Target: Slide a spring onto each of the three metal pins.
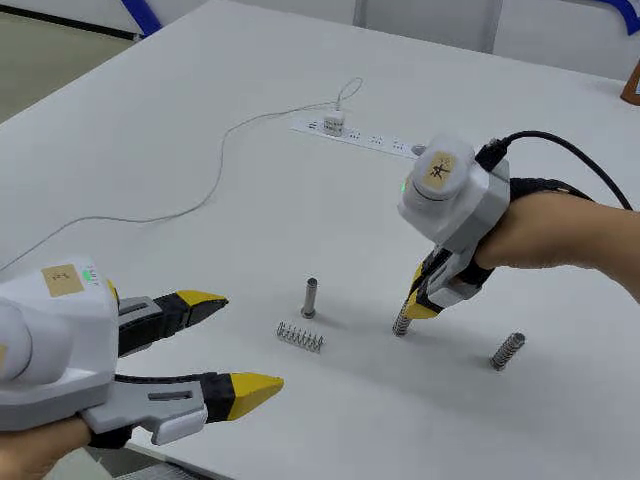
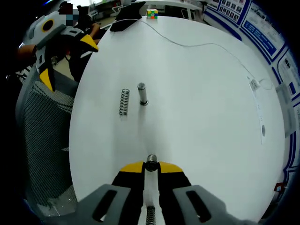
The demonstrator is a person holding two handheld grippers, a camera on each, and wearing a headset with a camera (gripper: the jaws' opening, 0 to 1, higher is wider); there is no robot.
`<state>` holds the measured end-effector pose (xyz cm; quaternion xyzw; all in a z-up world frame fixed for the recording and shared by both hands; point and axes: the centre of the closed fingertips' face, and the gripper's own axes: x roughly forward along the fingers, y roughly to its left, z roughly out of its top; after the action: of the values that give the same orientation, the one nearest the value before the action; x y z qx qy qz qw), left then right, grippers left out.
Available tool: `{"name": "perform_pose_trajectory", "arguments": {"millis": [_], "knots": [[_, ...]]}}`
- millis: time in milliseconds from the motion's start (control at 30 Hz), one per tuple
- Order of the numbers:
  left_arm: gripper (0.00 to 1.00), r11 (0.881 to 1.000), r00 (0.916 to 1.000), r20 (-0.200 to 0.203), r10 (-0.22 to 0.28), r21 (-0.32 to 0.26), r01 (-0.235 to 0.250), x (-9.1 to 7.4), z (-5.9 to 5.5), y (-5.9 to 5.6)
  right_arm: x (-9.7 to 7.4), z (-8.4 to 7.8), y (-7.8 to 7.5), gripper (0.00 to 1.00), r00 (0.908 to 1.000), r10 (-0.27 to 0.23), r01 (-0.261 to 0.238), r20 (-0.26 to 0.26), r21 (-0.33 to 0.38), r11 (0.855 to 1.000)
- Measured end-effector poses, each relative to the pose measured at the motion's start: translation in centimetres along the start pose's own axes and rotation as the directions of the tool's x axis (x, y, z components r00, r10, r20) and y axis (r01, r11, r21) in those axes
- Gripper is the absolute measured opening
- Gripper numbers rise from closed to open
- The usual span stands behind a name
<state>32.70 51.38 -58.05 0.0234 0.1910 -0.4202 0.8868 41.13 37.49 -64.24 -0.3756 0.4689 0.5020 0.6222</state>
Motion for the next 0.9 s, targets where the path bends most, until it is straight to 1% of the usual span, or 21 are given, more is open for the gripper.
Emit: {"name": "perform_pose_trajectory", "arguments": {"millis": [267,467,533,700,900], "knots": [[0.62,1.000,1.0000,-0.002,-0.001,0.001,0.001,0.0,0.0,0.0,0.1,-0.1,0.2,0.12,1.0000,0.002,-0.002,0.002,-0.001,1.000],[0.62,1.000,1.0000,-0.001,-0.001,0.003,0.001,0.1,0.1,0.0,0.0,-0.1,0.3,0.16,0.9999,0.001,-0.001,0.011,-0.004,1.000],[0.62,1.000,1.0000,0.001,-0.002,0.003,0.002,0.1,0.1,0.0,-0.2,0.1,0.3,0.17,0.9998,-0.008,0.008,0.016,-0.011,1.000],[0.62,1.000,1.0000,0.003,-0.005,0.006,0.005,0.1,0.2,-0.1,-0.8,0.8,0.3,0.20,0.9990,-0.026,0.027,0.035,-0.023,0.999],[0.62,1.000,1.0000,0.005,-0.007,0.015,0.007,0.1,0.5,-0.1,-1.4,2.6,1.3,0.20,0.9964,-0.040,0.045,0.075,-0.064,0.997]]}}
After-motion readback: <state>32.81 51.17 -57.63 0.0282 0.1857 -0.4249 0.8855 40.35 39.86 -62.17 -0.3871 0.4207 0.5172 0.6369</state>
